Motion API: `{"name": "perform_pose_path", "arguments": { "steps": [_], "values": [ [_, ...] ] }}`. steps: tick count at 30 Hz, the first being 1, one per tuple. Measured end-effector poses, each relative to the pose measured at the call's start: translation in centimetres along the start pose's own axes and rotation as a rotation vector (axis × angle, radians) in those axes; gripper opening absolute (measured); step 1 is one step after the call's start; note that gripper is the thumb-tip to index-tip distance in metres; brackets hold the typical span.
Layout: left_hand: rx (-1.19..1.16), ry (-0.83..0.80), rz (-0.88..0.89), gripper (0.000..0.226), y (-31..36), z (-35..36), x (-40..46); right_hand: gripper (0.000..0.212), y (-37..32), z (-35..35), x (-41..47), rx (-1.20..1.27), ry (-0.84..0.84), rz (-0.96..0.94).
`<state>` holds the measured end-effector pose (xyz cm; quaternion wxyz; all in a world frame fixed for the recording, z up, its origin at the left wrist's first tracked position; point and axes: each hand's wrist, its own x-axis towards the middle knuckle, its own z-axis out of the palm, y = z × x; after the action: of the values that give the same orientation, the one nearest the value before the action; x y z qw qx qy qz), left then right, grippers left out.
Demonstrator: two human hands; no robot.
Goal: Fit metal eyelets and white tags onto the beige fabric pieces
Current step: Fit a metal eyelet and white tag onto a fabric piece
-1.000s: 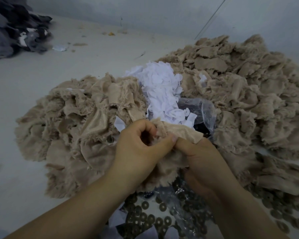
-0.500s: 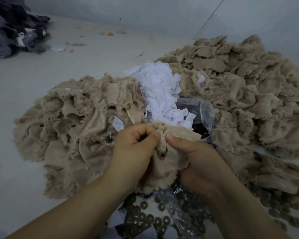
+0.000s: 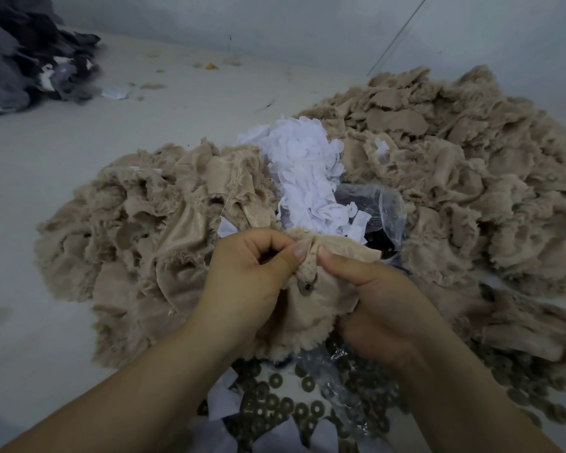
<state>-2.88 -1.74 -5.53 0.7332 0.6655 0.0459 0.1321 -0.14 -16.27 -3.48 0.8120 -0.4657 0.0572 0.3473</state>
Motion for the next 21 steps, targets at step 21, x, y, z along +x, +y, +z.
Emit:
{"name": "perform_pose_path", "arguments": {
  "steps": [21],
  "values": [
    [0.093, 0.113, -0.017, 0.014, 0.0, -0.9, 0.0, 0.034, -2.8, -3.7, -1.8, -1.843, -0.019, -0.044]
  ]
}}
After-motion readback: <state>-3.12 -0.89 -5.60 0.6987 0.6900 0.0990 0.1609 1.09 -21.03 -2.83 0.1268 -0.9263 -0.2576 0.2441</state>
